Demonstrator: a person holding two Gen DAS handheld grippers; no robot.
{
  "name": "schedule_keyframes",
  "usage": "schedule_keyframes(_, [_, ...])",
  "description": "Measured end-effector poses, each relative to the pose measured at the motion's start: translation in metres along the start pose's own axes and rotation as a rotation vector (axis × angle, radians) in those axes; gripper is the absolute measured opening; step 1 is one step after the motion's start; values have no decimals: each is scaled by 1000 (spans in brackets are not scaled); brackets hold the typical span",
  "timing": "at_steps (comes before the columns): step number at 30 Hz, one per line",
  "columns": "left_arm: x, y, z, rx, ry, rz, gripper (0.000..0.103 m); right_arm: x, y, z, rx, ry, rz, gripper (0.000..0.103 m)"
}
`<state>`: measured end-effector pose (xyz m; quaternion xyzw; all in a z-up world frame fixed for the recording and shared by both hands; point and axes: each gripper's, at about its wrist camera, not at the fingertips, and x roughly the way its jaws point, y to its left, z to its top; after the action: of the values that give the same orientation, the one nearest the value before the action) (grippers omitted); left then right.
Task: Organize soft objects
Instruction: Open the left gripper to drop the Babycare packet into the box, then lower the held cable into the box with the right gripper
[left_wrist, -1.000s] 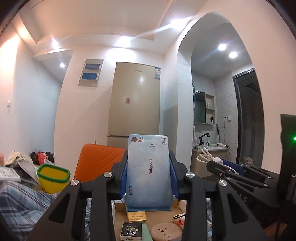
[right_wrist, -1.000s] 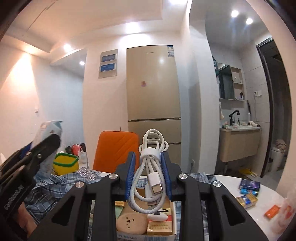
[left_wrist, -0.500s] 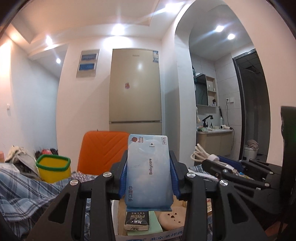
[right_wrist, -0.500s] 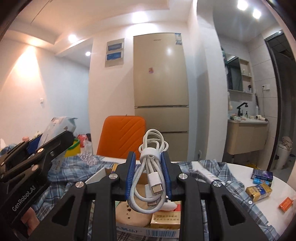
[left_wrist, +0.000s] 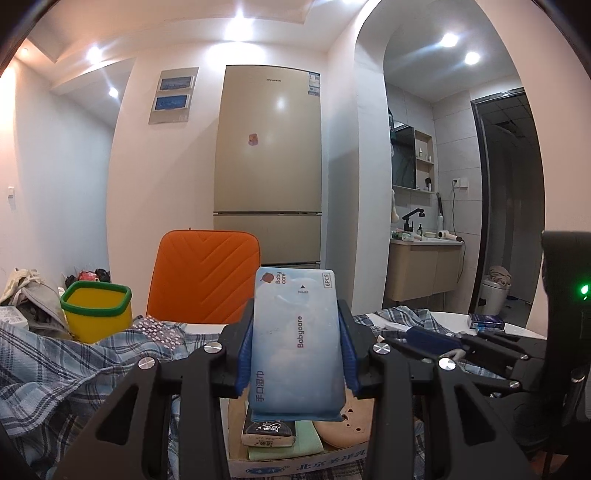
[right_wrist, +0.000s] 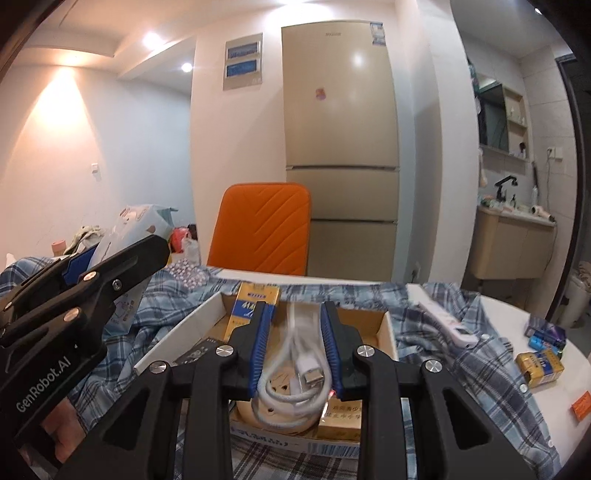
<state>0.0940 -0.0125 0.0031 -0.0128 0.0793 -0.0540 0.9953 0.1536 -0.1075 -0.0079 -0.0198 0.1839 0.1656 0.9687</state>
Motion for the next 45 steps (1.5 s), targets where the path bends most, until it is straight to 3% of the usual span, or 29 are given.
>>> schedule_keyframes(7, [4,0,0,-2,17,1,38,3,5,-1,-18,22,7,30])
schedule_keyframes(11, [8,1,-1,-6,42,4,38,7,-2,-1,11,48,-44,30])
schedule_keyframes(18, [44,5,-9,-27,226,-18,38,10,-24,-1,108,82,-92,31])
schedule_keyframes(21, [49,11,-12,-59,258,-20,45,11,-24,-1,106,88,-93,31])
schedule_keyframes(25, [42,9,-13,-59,233,-20,73,10,-24,0,107,87,-93,31])
schedule_keyframes(27, [39,6,-12,-45,217,-13,79,10,-24,0,108,86,-94,34])
schedule_keyframes(29, [35,5,-11,-41,201,1,84,7,-23,1,109,77,-96,53])
schedule_keyframes(30, [34,6,-10,-46,195,11,88,4,-24,1,111,62,-101,55])
schedule_keyframes(35, [14,17,-4,-82,121,24,88,-23,-29,8,145,-30,-146,61])
schedule_keyframes(38, [-4,17,6,-74,94,11,88,-30,-35,14,164,1,-127,61])
schedule_keyframes(45, [-38,15,3,-43,84,-8,88,-41,-23,9,134,180,-77,61])
